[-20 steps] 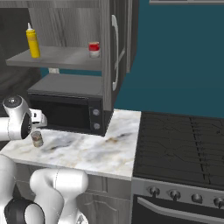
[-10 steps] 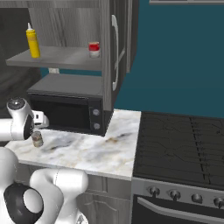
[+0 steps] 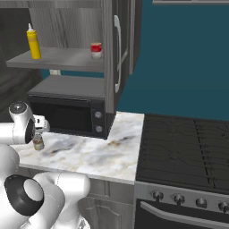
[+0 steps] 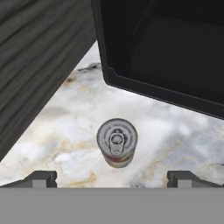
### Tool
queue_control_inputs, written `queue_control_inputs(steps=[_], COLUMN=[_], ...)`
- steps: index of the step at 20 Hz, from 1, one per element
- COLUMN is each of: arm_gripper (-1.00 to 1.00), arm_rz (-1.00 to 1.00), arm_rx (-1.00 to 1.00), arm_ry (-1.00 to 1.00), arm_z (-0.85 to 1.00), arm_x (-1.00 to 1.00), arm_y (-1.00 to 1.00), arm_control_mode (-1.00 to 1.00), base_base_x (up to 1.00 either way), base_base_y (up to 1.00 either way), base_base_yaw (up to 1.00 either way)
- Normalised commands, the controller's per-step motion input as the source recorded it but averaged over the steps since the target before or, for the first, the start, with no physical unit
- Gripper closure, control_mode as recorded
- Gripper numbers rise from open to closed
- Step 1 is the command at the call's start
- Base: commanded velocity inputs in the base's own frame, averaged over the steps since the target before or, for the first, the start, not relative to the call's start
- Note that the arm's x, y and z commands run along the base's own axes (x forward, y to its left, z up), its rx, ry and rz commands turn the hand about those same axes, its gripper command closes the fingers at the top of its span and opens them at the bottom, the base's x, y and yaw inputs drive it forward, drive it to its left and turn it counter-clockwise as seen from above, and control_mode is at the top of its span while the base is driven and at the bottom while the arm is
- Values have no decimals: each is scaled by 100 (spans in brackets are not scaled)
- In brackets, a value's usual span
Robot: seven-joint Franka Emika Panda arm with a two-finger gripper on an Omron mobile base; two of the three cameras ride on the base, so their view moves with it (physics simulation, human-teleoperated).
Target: Pick the cans from the counter and place them in their designated side in the cabinet.
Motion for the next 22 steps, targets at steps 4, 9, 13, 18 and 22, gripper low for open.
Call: queue_control_inputs(steps=[4, 9, 13, 18, 22], arm_gripper=[-100, -100, -100, -100, -100], arm_rz=[0, 0, 0, 0, 0], arm_rx=[0, 0, 0, 0, -1], arm_ry=[3, 2, 2, 3, 2], arm_z=[-16, -14, -15, -14, -12], arm_x=[9, 12, 13, 11, 5], arm_y=[6, 1, 2, 8, 9], arm_control_mode=[-100, -100, -100, -100, -100], base_base_x=[0, 0, 0, 0, 0], base_base_y=[0, 0, 0, 0, 0], base_base_yaw=[0, 0, 0, 0, 0])
